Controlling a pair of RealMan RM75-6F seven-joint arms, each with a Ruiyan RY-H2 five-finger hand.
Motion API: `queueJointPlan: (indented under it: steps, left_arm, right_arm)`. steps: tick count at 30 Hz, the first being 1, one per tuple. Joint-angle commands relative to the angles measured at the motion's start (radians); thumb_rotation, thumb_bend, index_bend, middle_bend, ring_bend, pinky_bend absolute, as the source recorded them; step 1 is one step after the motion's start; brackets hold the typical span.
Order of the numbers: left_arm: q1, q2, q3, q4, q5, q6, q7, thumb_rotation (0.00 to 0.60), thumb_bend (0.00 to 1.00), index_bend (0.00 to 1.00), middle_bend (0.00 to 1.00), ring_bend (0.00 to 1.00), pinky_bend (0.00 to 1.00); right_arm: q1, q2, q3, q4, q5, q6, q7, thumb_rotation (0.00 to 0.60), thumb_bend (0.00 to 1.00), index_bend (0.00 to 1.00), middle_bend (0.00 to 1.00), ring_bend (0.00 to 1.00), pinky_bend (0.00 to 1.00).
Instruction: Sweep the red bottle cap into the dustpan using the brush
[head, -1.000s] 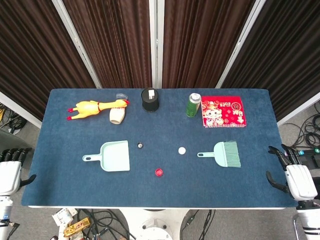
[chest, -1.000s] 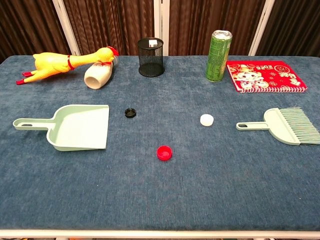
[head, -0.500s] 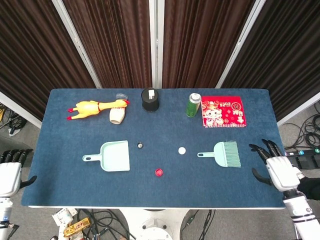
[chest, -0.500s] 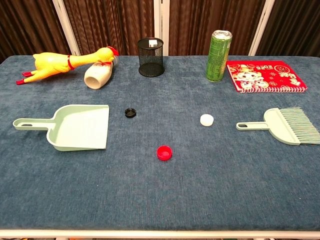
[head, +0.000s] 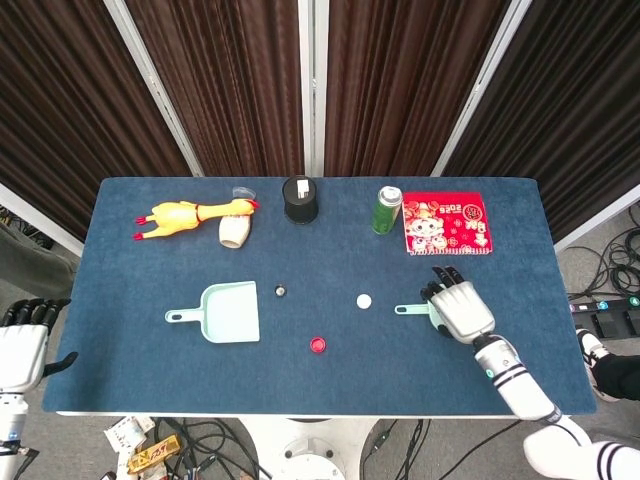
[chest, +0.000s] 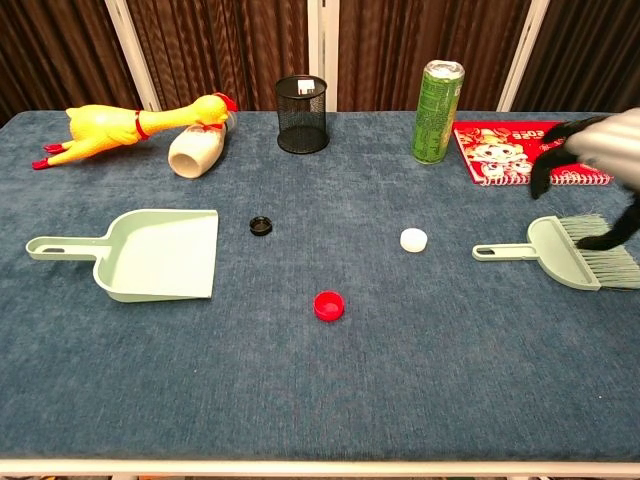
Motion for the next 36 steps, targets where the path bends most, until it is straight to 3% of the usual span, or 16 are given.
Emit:
queueJointPlan:
  steps: [1,16,36]
  left_arm:
    - [-0.001,-0.003,-0.001,0.003,0.0,-0.002,-0.001,0.6,0.11,0.22,0.24,0.17,0.16]
    - [-0.007,-0.003,-0.002,0.003,-0.009,-0.013,0.001,0.6,0.11,0.22,0.24,0.17,0.16]
    - [-0.005,-0.011,0.001,0.023,-0.011,-0.021,-0.021,0.6,0.11,0.22,0.24,0.17,0.16]
  right_arm:
    - [0.041,-0.091,0.002,0.086,0.061,-0.025,-0.079,0.6,0.05,0.41,0.36,0.1,0.15]
    - [0.075,-0.261,-0.024,0.303,0.091,-0.034,-0.054,0.6,0.11,0.43,0.43,0.14,0.16]
    - [0.095,-0.285,-0.039,0.345,0.111,-0.047,-0.037,0.6,0.16,0.49,0.49,0.18,0.17]
